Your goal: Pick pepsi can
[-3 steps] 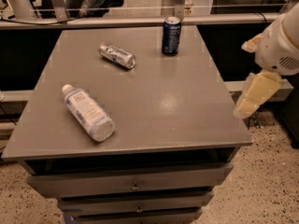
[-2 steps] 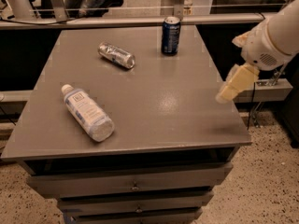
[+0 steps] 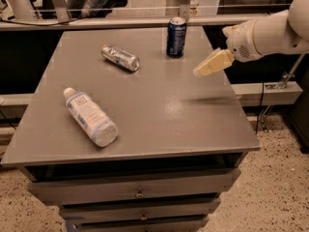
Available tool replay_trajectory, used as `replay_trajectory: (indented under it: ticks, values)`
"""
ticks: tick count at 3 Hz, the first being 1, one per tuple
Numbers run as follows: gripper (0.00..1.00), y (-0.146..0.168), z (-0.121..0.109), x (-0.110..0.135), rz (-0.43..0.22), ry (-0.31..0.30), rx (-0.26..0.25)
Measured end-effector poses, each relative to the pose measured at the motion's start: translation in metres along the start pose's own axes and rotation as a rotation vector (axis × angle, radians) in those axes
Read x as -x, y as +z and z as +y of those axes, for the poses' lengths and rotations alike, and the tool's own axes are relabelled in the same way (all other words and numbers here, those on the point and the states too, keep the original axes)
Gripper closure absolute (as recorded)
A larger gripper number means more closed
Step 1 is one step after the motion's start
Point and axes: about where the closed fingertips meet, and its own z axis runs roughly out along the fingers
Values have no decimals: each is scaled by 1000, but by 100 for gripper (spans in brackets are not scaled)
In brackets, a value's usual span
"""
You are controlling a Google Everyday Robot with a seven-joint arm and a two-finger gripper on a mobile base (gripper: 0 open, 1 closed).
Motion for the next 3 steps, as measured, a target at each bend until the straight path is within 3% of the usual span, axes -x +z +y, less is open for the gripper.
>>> replay_trajectory:
  ticks: [1, 2, 3]
  values:
    - [0, 0, 0, 0, 0, 0, 0]
    - [0, 16, -4, 10, -74, 29, -17]
    - [0, 56, -15, 28, -185, 87, -17]
